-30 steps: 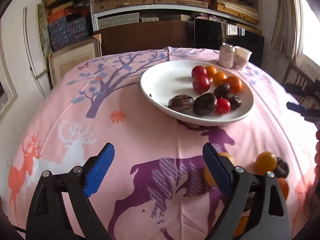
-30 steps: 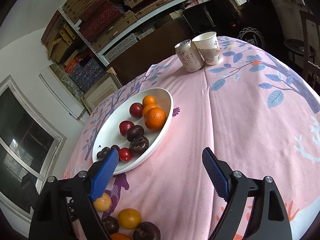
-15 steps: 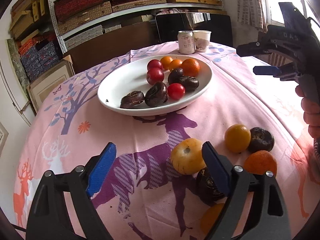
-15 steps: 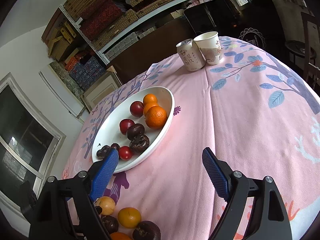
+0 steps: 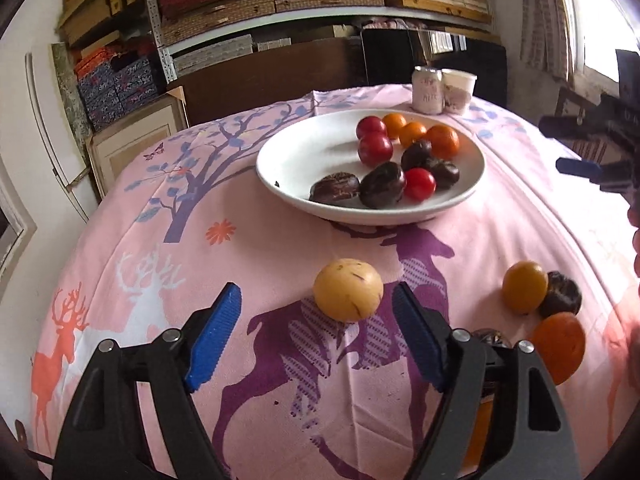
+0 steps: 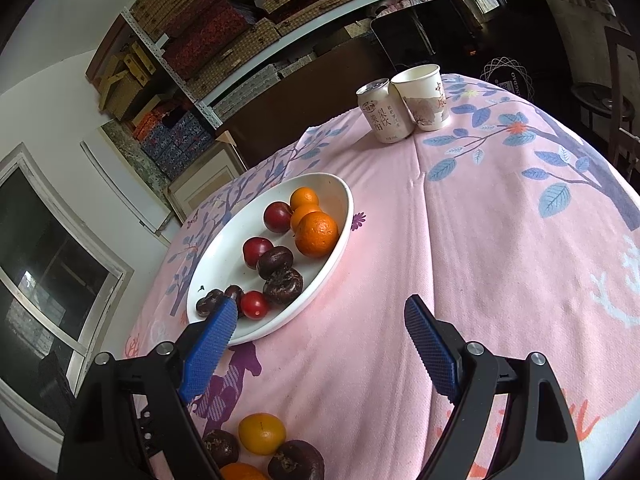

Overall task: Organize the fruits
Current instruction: 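Grasp the yellow round fruit with the left tool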

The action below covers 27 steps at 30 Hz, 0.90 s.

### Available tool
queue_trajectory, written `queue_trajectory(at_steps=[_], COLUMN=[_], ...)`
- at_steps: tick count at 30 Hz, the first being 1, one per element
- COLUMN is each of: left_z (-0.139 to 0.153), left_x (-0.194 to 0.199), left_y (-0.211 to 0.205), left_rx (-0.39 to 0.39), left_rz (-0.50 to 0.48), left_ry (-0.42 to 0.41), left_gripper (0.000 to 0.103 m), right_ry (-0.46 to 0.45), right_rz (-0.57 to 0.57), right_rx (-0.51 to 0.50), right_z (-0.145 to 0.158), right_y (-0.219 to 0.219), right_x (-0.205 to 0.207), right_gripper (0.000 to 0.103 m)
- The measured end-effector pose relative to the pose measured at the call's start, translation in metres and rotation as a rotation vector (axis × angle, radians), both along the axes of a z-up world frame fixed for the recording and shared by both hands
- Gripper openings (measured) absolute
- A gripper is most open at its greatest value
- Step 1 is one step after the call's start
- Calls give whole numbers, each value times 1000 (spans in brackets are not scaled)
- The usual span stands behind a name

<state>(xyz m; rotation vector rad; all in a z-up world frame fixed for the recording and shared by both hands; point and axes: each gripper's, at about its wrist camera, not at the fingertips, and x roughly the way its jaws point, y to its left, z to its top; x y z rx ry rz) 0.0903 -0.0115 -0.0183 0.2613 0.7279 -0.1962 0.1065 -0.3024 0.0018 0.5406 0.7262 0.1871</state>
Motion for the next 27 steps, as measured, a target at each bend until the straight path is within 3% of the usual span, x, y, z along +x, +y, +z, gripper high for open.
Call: queue_trajectory(at_steps=[8, 11, 13, 17, 24, 27], left_z=[-9, -13, -16, -18, -13, -15], left_x=[16, 20, 23, 29, 29, 30], left_y=[0, -10, -13, -9, 1, 2], left_rx=[-33, -10, -8, -56, -60, -53], left_rz=[12, -26, -43, -56, -2, 4], left_ry=[53, 68, 90, 128, 95, 107], left_gripper=[75, 66, 53, 43, 43, 43], right_ry=[0, 2, 4, 2, 32, 36], right_rz=[15, 32, 50, 120, 271, 311], right_rx=[-26, -48, -66, -91, -192, -227], right_z=[0, -1, -2, -3, -13, -15], right_y=[8, 13, 18, 32, 72, 85], right_x=[-1, -3, -6, -18, -33, -34], right_gripper=[86, 86, 86, 86, 86, 81])
